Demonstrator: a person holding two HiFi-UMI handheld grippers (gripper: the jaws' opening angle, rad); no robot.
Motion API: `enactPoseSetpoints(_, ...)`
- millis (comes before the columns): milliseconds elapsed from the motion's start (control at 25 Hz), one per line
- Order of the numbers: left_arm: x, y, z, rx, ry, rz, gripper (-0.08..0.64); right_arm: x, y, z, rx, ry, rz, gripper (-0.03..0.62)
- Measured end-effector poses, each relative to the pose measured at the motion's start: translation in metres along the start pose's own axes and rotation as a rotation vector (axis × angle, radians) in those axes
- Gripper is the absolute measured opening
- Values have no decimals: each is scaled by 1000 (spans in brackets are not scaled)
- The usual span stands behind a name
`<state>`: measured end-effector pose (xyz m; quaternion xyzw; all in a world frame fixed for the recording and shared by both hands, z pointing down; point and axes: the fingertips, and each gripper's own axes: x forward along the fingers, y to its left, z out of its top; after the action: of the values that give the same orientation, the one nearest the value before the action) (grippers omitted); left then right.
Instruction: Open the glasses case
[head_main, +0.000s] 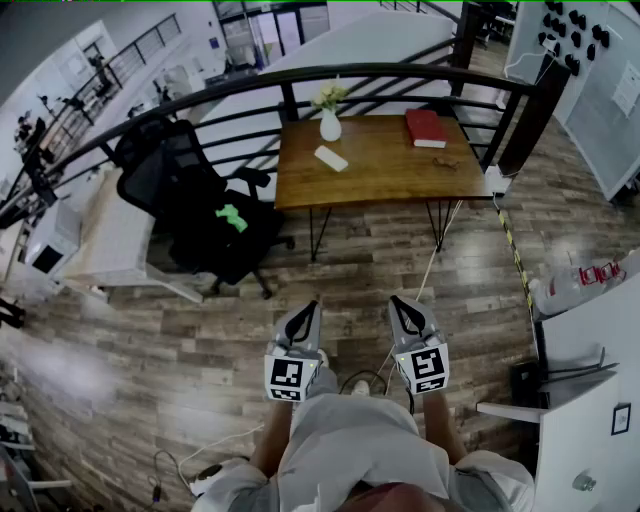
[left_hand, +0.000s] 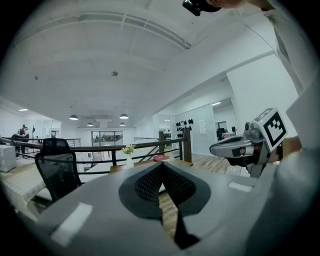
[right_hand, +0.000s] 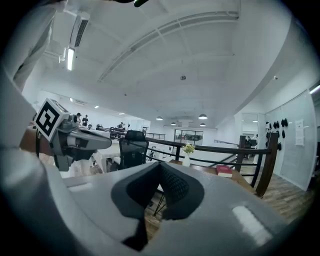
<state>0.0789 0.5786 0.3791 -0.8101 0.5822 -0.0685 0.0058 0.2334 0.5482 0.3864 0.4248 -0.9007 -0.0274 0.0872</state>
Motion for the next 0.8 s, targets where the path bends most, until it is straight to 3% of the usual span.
enactPoseSetpoints(160, 3, 3, -2, -1, 3, 8, 20, 7, -3, 3, 39, -29, 7, 3)
enactPoseSetpoints(360, 20, 14, -1, 1, 0, 13, 20, 29, -9, 6, 22, -32, 14, 4)
enactPoseSetpoints(800, 94, 73, -2, -12, 2, -12, 20, 119, -33, 8, 19, 7, 15, 3)
